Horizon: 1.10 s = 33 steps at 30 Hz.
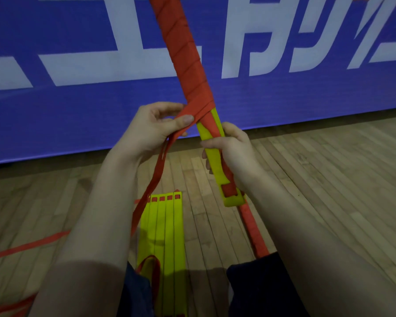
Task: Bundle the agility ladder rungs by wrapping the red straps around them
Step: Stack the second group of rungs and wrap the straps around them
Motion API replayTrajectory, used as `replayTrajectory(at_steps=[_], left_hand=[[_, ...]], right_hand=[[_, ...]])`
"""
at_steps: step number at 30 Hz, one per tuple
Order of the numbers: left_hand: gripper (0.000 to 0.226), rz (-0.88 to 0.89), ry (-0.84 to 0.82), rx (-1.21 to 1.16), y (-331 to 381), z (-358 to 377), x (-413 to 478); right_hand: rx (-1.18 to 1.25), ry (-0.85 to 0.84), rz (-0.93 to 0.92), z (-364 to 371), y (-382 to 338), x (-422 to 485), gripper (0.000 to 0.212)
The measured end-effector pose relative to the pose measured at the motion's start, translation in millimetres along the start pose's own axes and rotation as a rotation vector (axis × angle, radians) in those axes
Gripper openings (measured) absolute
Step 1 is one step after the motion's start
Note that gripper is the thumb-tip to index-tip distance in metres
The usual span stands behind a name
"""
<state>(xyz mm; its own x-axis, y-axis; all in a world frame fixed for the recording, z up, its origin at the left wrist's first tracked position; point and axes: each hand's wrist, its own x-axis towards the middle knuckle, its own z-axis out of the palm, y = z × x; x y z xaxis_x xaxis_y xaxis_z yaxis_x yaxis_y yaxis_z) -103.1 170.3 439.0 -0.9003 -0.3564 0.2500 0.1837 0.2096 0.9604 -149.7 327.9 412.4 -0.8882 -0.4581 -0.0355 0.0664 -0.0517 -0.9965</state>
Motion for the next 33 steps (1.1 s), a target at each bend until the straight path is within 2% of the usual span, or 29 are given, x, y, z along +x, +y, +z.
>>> replayTrajectory(at_steps=[3,7,11,15,18,19,22,25,28,30,33], left_hand=[[0.008,0.029,-0.068,0.100,-0.6,-5.3,1.0],[0.017,0.056,-0.112,0.117,-2.7,-3.4,2.1],[0.021,0.023,-0.121,-0.131,-10.5,6.0,4.6],[0.031,0.033,-0.237,-0.401,-12.6,12.2,4.4],[0.064,0.079,-0.409,-0.482,-12.5,13.0,2.9],[0.067,0.113,-0.451,-0.507,-12.1,13.7,2.0],[0.050,0.175,-0.519,-0.592,-13.6,15.0,1.4],[0.050,0.172,-0.532,-0.607,-14.0,13.9,0.5],[0.063,0.172,-0.485,-0.543,-12.2,12.6,-0.3],[0.067,0.138,-0.424,-0.527,-14.0,11.0,0.0],[0.058,0.046,-0.272,-0.512,-21.1,8.2,4.0]], right_hand=[[0.130,-0.077,0.025,0.5,-2.5,-1.6,0.017],[0.237,-0.153,0.027,0.6,-3.5,-2.1,0.014],[0.297,-0.252,0.080,-3.4,-5.2,-5.5,0.019],[0.380,-0.483,0.219,-4.3,-12.9,-14.2,0.020],[0.450,-0.617,0.229,-4.0,-14.2,-18.4,0.027],[0.497,-0.659,0.233,-3.2,-13.8,-19.1,0.031],[0.645,-0.823,0.278,-1.1,-7.8,-15.8,0.032],[0.771,-0.983,0.339,0.7,-2.2,-10.9,0.032],[0.662,-0.899,0.310,1.1,-1.8,-10.7,0.038],[0.514,-0.761,0.227,-0.4,-5.9,-13.1,0.047],[0.246,-0.482,0.167,0.8,-6.6,-5.2,0.046]])
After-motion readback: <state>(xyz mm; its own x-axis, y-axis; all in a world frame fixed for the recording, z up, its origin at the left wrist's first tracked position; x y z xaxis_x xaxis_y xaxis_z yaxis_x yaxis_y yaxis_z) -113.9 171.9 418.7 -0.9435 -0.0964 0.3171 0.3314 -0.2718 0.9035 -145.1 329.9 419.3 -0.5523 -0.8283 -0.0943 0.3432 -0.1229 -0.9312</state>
